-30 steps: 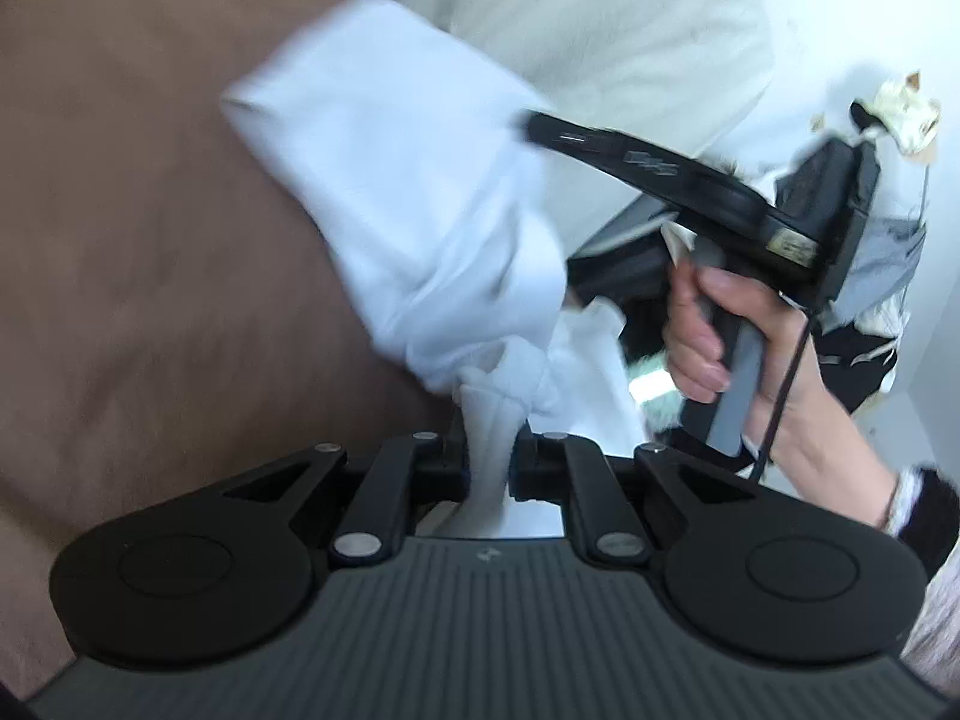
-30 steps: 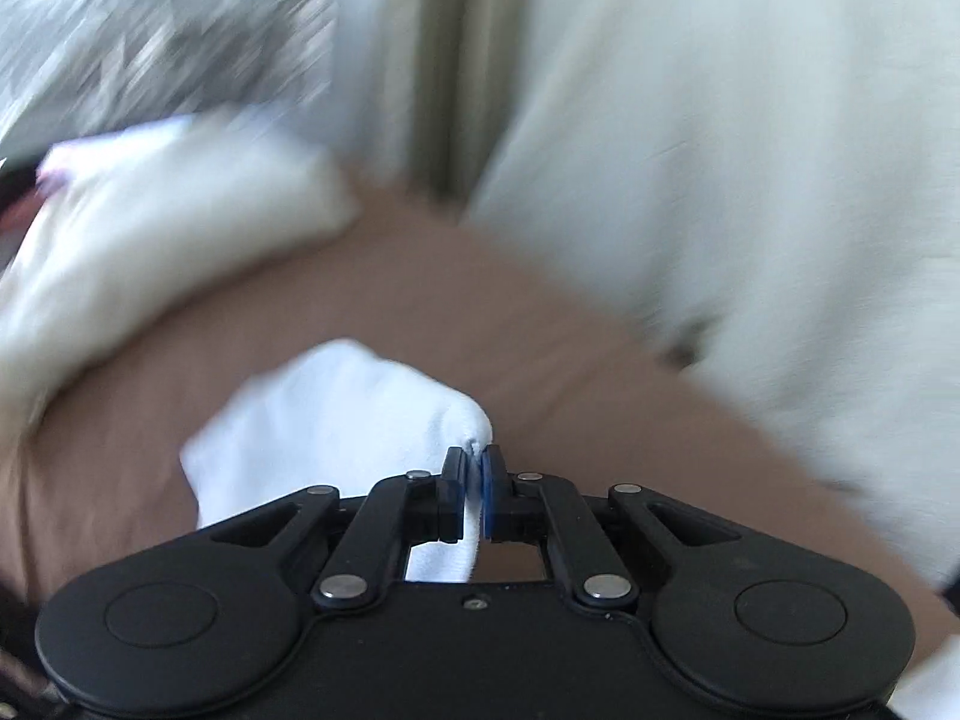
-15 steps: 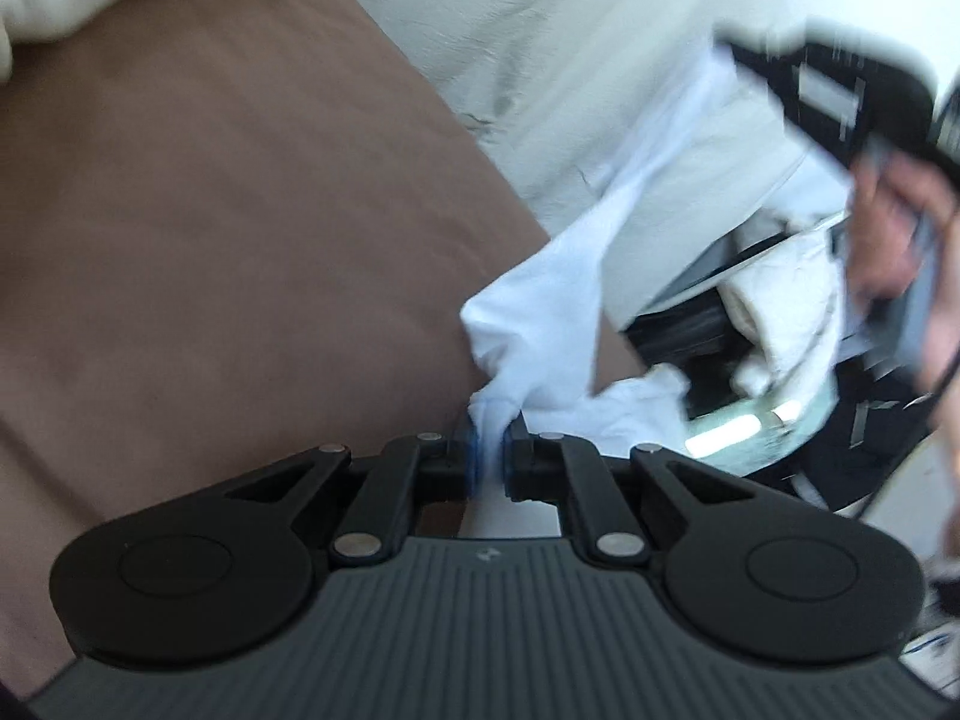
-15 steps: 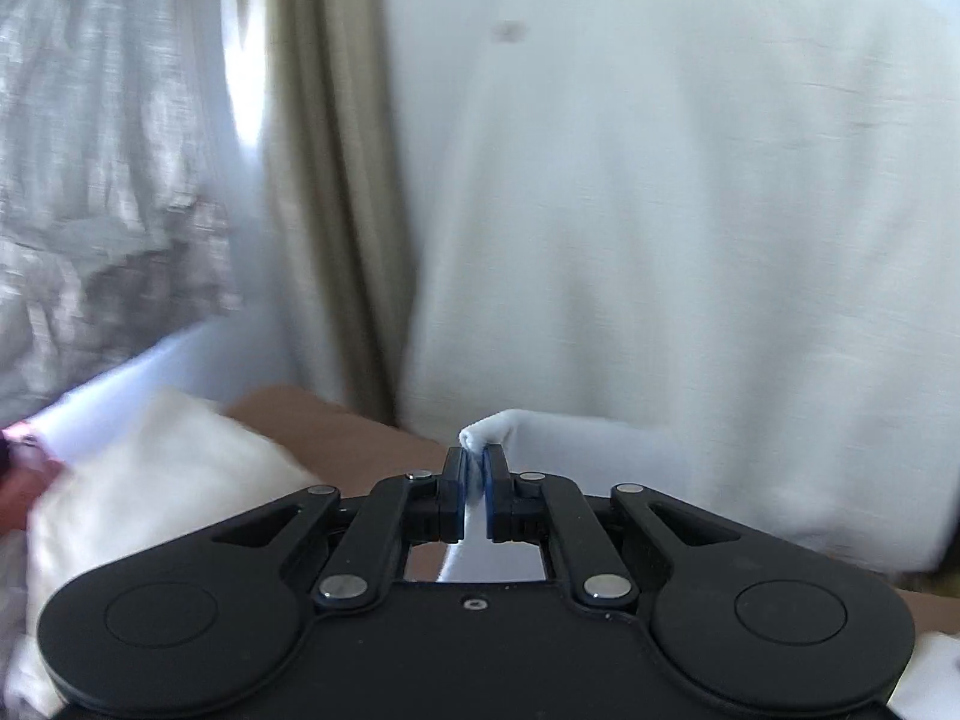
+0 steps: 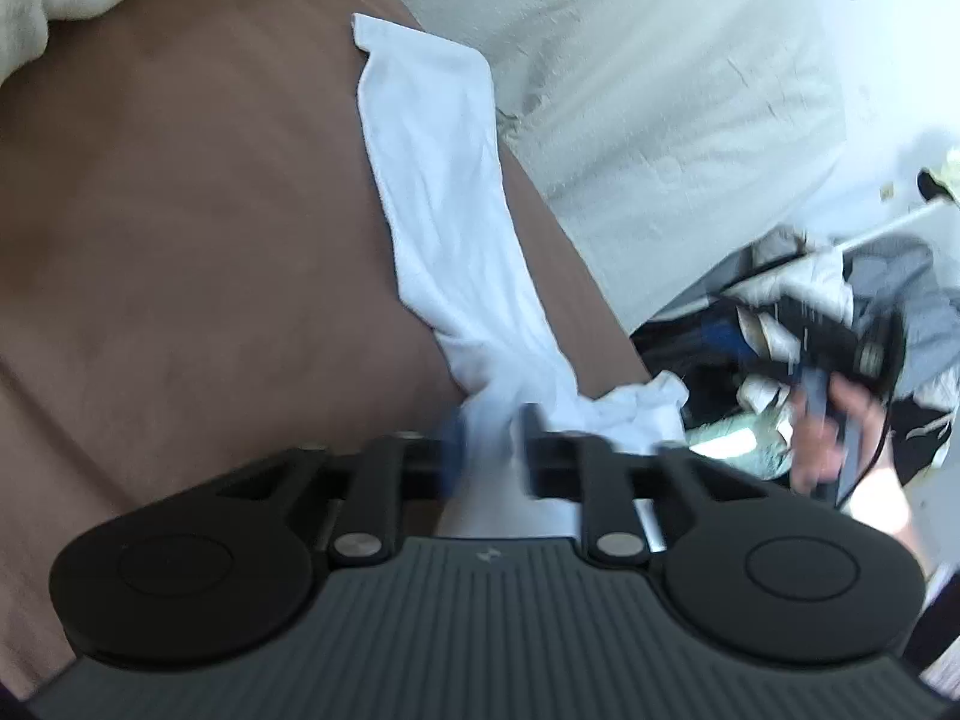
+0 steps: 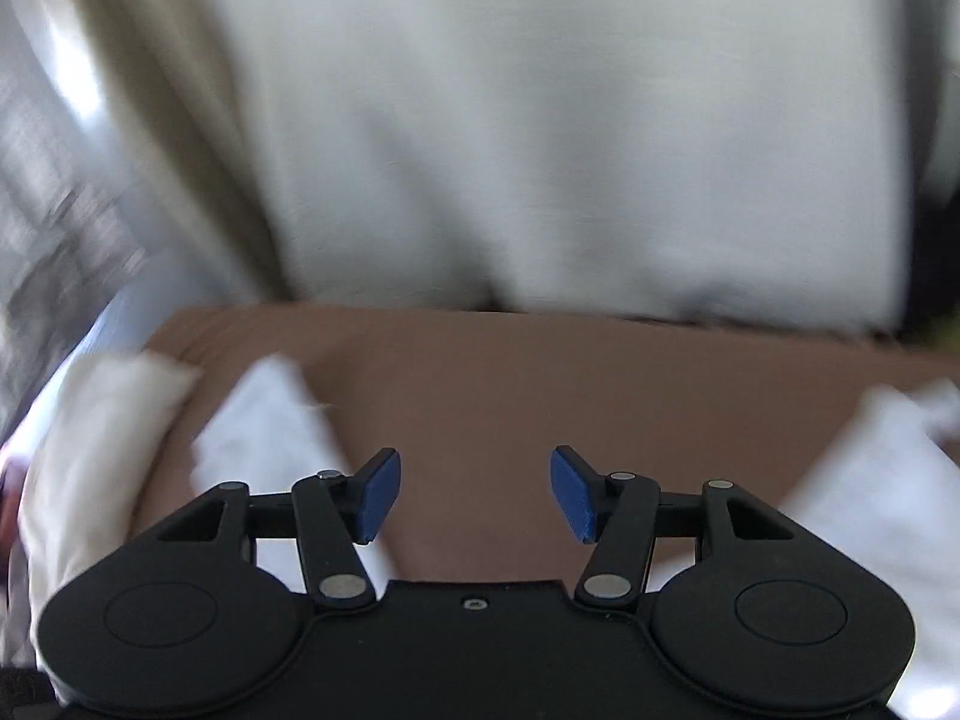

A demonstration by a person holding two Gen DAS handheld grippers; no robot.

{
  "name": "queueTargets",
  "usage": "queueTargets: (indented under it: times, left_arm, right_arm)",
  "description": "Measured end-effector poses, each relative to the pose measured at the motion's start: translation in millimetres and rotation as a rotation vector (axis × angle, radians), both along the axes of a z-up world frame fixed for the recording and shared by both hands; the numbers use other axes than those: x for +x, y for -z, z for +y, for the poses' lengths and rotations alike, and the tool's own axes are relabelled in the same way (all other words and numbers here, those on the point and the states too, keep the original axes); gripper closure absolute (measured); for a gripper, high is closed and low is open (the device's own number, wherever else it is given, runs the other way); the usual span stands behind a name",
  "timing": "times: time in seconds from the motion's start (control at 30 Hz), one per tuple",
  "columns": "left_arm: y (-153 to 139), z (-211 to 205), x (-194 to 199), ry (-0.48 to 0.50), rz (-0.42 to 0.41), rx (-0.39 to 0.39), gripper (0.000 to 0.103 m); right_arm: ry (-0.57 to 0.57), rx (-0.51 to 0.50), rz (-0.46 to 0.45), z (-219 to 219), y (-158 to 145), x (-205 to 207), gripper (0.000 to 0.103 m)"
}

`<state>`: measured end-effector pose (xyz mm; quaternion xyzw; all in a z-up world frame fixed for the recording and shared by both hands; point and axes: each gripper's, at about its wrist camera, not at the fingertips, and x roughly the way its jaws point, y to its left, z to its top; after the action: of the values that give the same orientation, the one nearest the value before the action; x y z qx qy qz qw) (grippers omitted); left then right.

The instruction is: Fold clothes

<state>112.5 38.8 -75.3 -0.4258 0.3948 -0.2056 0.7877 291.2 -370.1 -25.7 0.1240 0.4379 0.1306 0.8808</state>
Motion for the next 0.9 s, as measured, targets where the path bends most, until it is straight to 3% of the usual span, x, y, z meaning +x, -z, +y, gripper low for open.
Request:
queueTargets:
  times: [0.03,0.13,0.27,0.33,0.5,0.63,0.7,0.77,0.87,0.9]
  left_arm:
    - [5,4,2,-0.023,0.011,-0.007,0.043]
    - [13,5,2,-0.073,0.021,-0.04,0.042]
    - [21,-4,9,-0.033,0.016,-0.037,0.042]
    - [21,-17,13,0.029,-0.012,-0.001,0.042]
    - [13,-62,19,0.159,-0.123,0.191,0.043]
    - [8,-86,13,0.12,-0.238,0.416,0.064]
    - [9,-94,10,0.119,-0.255,0.449,0.086]
    - [5,-95,7,0.111,-0.279,0.477,0.095]
    - [-23,-89,-3,0.053,-0.398,0.512,0.095]
    - [-36,-86,-5,0.031,-0.436,0.506,0.095]
  right_arm:
    - [0.052,0.037,0.008,-23,2,-6,0.042]
    - [0.18,0.109,0.03,-85,12,-20,0.042]
    - [0.289,0.111,0.045,-138,25,-24,0.041]
    - [0.312,0.1,0.063,-152,34,-21,0.041]
    - [0.334,0.07,0.096,-168,58,-13,0.041]
    - [0.329,-0.035,0.119,-166,77,1,0.041]
    - [0.326,-0.092,0.107,-161,84,11,0.042]
    - [0.319,-0.163,0.061,-154,89,22,0.094]
    - [0.485,-0.265,-0.071,-141,68,28,0.098]
    - [0.532,-0.232,-0.144,-135,51,27,0.098]
